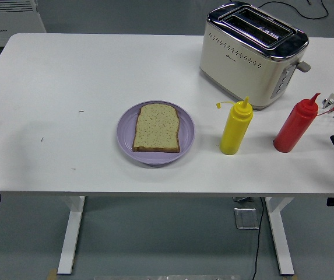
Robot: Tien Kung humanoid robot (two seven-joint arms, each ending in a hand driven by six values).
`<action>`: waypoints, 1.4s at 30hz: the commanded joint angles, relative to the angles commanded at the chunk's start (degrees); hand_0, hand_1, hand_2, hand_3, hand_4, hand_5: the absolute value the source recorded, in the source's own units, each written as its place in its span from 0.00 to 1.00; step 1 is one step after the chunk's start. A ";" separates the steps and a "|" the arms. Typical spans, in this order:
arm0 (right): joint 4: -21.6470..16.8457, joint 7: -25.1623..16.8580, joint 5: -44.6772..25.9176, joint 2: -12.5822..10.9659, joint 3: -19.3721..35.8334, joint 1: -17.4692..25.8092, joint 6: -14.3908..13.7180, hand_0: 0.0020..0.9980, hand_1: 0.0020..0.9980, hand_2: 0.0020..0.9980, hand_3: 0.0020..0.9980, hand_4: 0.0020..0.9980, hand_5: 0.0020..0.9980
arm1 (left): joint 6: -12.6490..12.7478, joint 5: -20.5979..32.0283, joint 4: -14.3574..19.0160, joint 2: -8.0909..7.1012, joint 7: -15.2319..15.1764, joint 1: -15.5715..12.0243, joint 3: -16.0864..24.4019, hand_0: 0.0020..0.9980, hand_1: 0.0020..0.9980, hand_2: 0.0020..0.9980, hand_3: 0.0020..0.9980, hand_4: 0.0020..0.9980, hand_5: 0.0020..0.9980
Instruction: Pick up the cup,pour liquid into bread,place the cup on the desk
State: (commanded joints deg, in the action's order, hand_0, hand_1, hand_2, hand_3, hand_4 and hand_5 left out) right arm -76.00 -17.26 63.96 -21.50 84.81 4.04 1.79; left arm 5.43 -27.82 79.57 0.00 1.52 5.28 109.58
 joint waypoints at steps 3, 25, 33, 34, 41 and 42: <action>0.09 0.47 0.81 0.23 -0.88 -0.85 -0.44 0.99 0.94 1.00 1.00 0.86 0.13 | -0.01 -0.01 0.00 0.00 0.01 0.02 0.01 0.78 0.73 0.73 0.66 0.52 0.94; 3.33 -0.82 -4.95 5.77 -8.22 -10.34 -2.57 0.99 0.94 1.00 1.00 0.89 0.14 | -0.09 -0.13 -0.14 0.00 -0.09 -0.02 0.17 0.78 0.73 0.73 0.66 0.52 0.94; 3.95 -0.76 -6.87 6.10 -9.47 -11.57 -3.66 0.95 0.89 0.95 1.00 0.88 0.15 | -0.08 -0.13 -0.22 0.00 -0.10 -0.19 0.08 0.78 0.73 0.73 0.66 0.52 0.94; 4.12 -0.85 -7.29 6.23 -9.85 -11.77 -4.08 0.95 0.89 0.95 1.00 0.88 0.15 | -0.08 -0.12 -0.25 0.00 -0.11 -0.21 0.03 0.78 0.73 0.73 0.66 0.52 0.94; 5.23 -0.77 -9.73 7.11 -11.90 -12.68 -6.50 0.89 0.83 0.86 0.93 0.88 0.16 | -0.11 -0.12 -0.29 0.00 -0.14 -0.39 -0.06 0.78 0.73 0.73 0.66 0.52 0.94; 5.34 -0.68 -10.00 7.15 -12.12 -12.75 -6.82 0.89 0.83 0.86 0.93 0.88 0.16 | -0.10 -0.12 -0.28 0.00 -0.14 -0.43 -0.04 0.78 0.73 0.73 0.66 0.52 0.94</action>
State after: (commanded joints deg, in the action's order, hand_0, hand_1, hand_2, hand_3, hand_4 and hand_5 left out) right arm -70.66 -17.94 53.96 -14.35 72.69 -8.72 -5.03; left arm 5.32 -27.94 79.28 0.00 1.38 4.86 109.54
